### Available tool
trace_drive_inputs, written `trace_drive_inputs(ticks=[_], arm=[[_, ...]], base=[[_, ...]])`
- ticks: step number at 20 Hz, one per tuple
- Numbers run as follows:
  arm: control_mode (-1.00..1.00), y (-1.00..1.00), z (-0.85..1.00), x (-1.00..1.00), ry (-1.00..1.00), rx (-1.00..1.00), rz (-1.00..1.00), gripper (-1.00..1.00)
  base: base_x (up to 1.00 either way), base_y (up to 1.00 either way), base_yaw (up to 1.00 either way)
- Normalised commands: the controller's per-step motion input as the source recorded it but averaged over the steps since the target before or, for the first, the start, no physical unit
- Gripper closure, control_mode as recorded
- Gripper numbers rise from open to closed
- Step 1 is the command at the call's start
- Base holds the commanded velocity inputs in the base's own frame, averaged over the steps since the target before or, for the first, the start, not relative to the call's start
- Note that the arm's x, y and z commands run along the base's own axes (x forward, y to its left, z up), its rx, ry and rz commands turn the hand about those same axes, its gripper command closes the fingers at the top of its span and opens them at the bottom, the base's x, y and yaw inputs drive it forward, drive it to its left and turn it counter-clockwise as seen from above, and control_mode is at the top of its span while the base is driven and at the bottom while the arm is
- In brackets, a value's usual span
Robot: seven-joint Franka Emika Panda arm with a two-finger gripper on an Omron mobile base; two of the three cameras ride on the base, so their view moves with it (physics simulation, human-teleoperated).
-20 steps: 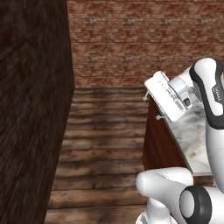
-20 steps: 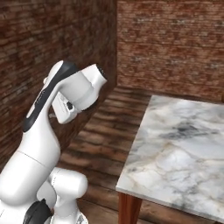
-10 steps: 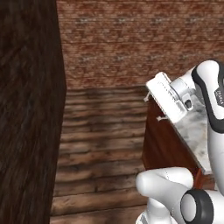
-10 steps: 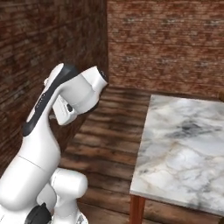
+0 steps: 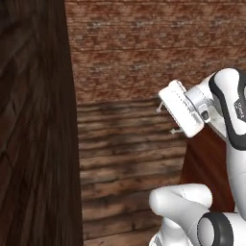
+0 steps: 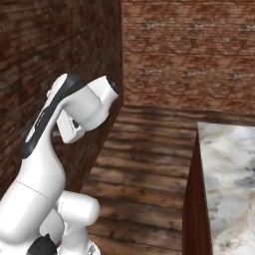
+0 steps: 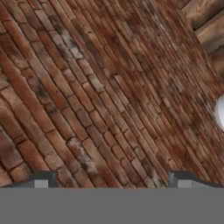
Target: There is a wine glass and glass cup on the dining counter. Place the wine bottle next to the wine glass and the juice bottle next to the glass cup.
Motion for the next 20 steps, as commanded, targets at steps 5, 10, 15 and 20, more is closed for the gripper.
trace_drive_inputs(ticks=[5, 10, 15, 20], arm=[[1.00, 0.00, 0.00, 0.00, 0.00, 0.00, 0.00, -1.00], [1.00, 0.00, 0.00, 0.00, 0.00, 0.00, 0.00, -1.00], [1.00, 0.00, 0.00, 0.00, 0.00, 0.00, 0.00, -1.00], [1.00, 0.00, 0.00, 0.00, 0.00, 0.00, 0.00, -1.00]], base=[[1.00, 0.25, -0.28], [1.00, 0.32, -0.28], [1.00, 0.62, -0.27], [0.99, 0.51, -0.37]])
